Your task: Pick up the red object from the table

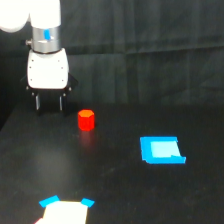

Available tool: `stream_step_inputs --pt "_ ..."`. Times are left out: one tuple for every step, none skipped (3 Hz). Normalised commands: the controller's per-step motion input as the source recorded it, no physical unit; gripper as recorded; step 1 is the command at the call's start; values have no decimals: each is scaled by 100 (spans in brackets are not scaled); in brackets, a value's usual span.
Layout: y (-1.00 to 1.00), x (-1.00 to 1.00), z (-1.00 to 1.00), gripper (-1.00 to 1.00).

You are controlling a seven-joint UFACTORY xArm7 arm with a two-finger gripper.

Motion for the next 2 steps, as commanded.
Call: stream_step_inputs --pt "-8 26 -100 100" --pt "-4 62 -8 100"
